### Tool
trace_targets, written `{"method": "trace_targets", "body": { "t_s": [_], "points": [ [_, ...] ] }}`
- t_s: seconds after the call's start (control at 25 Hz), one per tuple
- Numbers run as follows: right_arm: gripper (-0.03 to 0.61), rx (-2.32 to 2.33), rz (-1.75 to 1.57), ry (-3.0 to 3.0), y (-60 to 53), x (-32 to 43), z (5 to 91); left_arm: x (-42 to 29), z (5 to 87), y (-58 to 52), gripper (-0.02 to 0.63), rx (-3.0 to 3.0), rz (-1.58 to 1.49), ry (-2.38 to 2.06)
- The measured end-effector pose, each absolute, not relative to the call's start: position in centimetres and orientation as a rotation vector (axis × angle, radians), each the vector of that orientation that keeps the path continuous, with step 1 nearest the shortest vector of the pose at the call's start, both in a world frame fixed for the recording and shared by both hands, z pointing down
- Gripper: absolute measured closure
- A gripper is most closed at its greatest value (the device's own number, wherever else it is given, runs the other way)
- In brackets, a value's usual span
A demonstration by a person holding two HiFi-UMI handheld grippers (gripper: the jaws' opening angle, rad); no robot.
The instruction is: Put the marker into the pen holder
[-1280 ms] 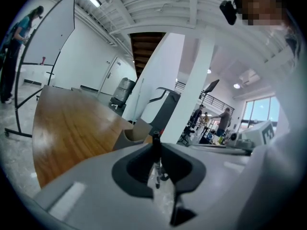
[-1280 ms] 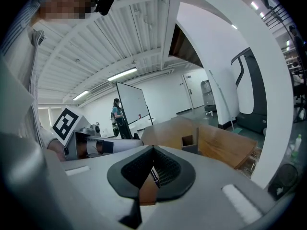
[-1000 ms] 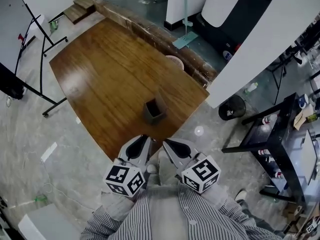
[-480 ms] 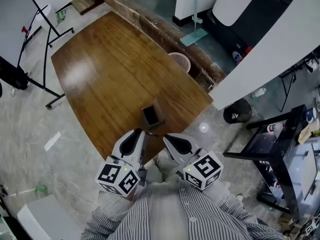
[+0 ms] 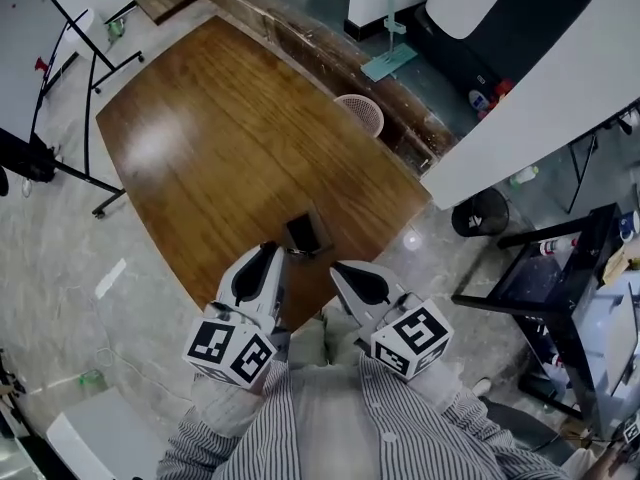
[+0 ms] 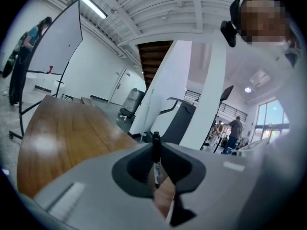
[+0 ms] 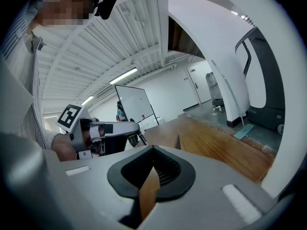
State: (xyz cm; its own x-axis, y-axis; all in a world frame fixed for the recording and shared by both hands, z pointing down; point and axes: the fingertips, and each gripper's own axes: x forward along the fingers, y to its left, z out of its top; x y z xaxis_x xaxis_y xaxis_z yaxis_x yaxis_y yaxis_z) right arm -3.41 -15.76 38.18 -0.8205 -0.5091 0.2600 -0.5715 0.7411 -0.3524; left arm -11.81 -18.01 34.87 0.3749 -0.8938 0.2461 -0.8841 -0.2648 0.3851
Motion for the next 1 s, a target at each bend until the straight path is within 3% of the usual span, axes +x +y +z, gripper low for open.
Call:
{"method": "trace_targets", "body": {
  "t_s": [1.0],
  "points": [
    [0.581,0.97,0.934,-2.599,-16.8,-3.2,46.6,-10.4,44.6,-22.8,0.566,2.185,0.215,-1.408]
  ]
}}
